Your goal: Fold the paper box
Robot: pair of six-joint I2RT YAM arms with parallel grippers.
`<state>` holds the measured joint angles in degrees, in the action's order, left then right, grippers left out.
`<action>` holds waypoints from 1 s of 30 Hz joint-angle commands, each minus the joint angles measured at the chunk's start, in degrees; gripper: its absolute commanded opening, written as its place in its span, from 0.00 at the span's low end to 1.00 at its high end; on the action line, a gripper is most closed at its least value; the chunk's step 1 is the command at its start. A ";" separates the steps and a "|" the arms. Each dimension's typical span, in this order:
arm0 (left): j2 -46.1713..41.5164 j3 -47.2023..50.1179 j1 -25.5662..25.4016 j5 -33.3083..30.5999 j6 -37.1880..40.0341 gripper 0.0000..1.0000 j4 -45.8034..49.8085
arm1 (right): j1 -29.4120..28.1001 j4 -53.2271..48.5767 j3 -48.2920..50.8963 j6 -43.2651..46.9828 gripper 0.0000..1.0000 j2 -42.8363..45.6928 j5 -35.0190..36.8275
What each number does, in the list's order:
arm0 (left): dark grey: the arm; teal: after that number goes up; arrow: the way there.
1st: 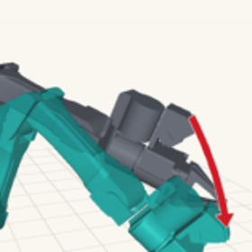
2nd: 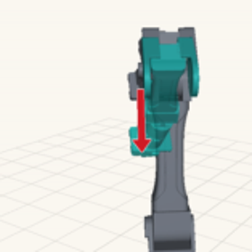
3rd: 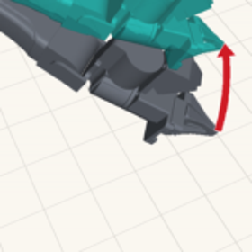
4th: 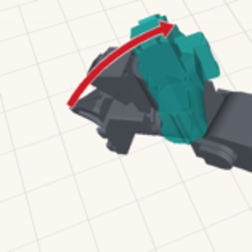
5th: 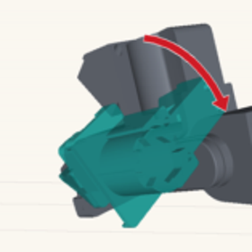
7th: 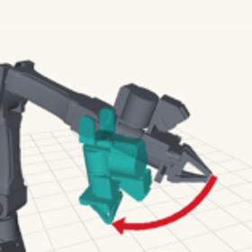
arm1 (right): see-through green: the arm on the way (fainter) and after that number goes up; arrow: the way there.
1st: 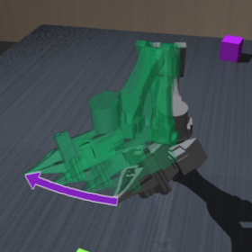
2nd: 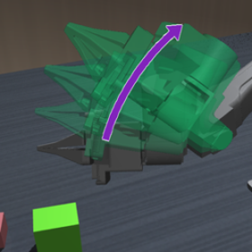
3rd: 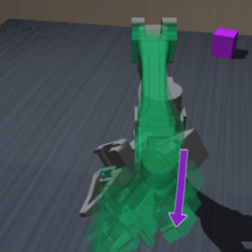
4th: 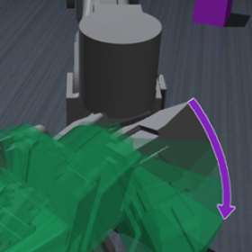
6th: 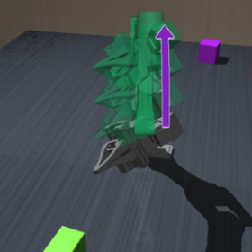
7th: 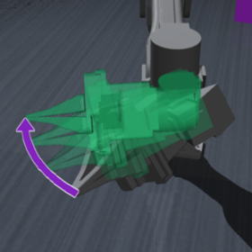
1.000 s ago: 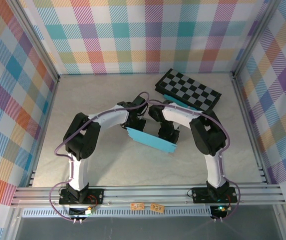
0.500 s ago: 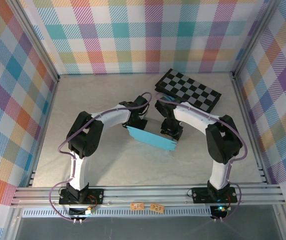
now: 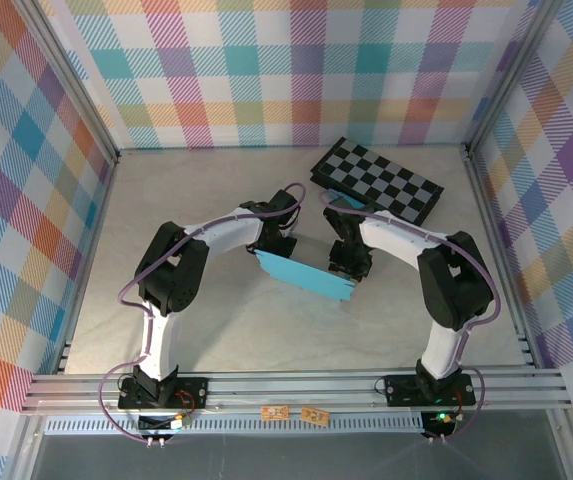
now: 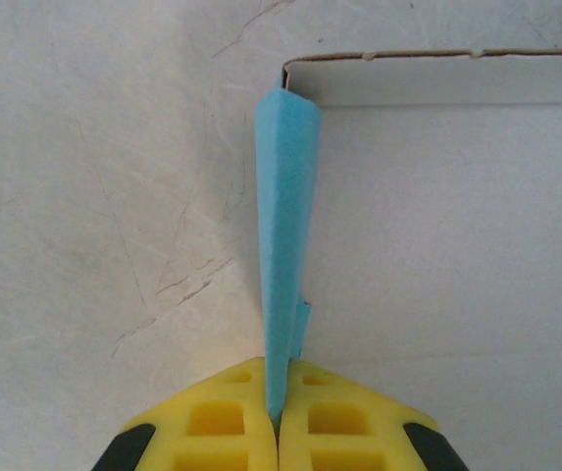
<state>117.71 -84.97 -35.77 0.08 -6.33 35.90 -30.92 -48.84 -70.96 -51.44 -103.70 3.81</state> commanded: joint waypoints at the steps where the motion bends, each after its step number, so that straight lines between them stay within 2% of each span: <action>1: 1.64 -0.66 0.44 -1.57 0.88 0.00 1.37 | 0.94 2.22 0.23 2.77 0.37 -2.13 0.21; 6: 1.64 -1.02 0.44 -1.69 1.12 0.00 1.49 | 1.30 -0.22 -0.09 3.20 0.38 -2.73 2.45; 10: 1.72 -1.25 0.44 -1.60 1.32 0.00 1.58 | 2.06 2.75 3.19 3.58 0.43 1.73 1.75; 15: 1.53 -1.01 0.44 -1.48 1.41 0.00 1.50 | 3.77 6.20 3.91 5.22 0.43 2.87 0.08; 21: 1.27 -0.94 0.44 -1.39 1.36 0.00 1.45 | 4.97 7.49 2.38 8.18 0.35 -0.10 -0.18; 30: 1.10 -0.90 0.44 -1.17 1.05 0.00 1.45 | 5.43 9.29 2.87 9.52 0.28 -2.44 1.07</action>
<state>117.71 -85.08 -35.77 0.21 -6.15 35.88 -25.78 -39.97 -67.35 -43.35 -104.18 4.45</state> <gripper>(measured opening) 0.051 0.288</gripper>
